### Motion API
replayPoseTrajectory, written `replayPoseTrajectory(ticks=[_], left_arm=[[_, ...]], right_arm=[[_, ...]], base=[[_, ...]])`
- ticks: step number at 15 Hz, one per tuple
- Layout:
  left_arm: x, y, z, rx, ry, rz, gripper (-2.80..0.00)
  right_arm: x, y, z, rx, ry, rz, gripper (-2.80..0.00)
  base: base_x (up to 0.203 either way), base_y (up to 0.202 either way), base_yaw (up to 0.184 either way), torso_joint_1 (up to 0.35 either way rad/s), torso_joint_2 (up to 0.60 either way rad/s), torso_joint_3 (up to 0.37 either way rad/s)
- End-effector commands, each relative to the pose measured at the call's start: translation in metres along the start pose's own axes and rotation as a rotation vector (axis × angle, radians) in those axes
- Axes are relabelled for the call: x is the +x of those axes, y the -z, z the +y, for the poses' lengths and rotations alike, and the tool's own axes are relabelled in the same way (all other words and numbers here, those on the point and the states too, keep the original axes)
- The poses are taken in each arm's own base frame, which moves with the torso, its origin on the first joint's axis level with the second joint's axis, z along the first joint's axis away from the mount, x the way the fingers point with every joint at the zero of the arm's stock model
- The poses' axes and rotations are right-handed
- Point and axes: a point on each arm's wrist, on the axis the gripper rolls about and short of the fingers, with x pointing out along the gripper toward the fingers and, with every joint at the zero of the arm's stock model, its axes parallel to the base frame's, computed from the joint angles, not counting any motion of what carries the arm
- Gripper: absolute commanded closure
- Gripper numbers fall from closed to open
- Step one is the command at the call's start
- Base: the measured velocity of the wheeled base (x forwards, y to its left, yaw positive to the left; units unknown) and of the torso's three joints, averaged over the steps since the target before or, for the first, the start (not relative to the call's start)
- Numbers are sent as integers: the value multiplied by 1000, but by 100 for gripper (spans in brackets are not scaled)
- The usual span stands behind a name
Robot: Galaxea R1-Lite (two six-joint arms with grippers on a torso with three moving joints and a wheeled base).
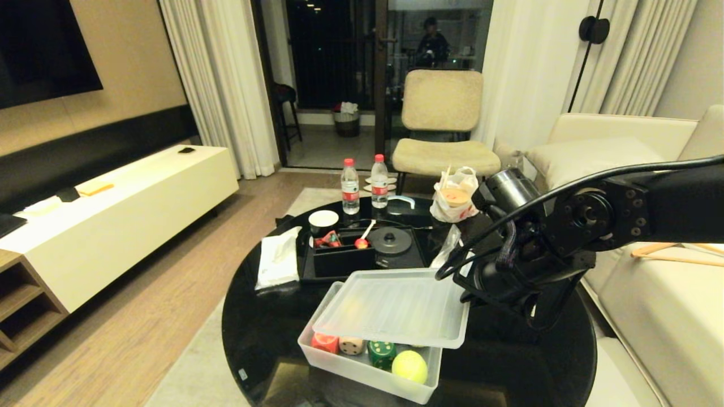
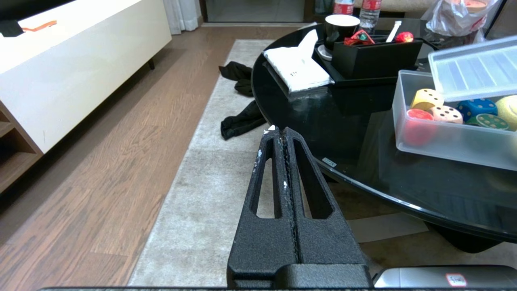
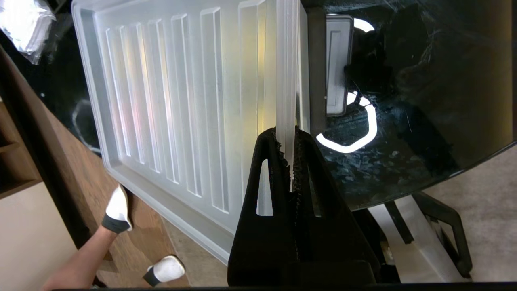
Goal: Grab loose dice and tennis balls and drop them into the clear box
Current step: Close the lid
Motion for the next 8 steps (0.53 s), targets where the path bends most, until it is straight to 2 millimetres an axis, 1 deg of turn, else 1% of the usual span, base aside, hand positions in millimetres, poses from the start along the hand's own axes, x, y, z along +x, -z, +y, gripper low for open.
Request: replayPoseTrajectory(ticks=[1,5,8], left_arm=[[0,0,0,-1,0,2,0],[0,0,0,-1,0,2,0],[0,0,0,-1,0,2,0]], right_arm=[[0,1,2,-3,0,0,0],[1,1,3,-5,-2,3,0],[10,5,7,-17,8,23,0]], base=[[0,0,0,0,0,0],[0,0,0,0,0,0],[0,0,0,0,0,0]])
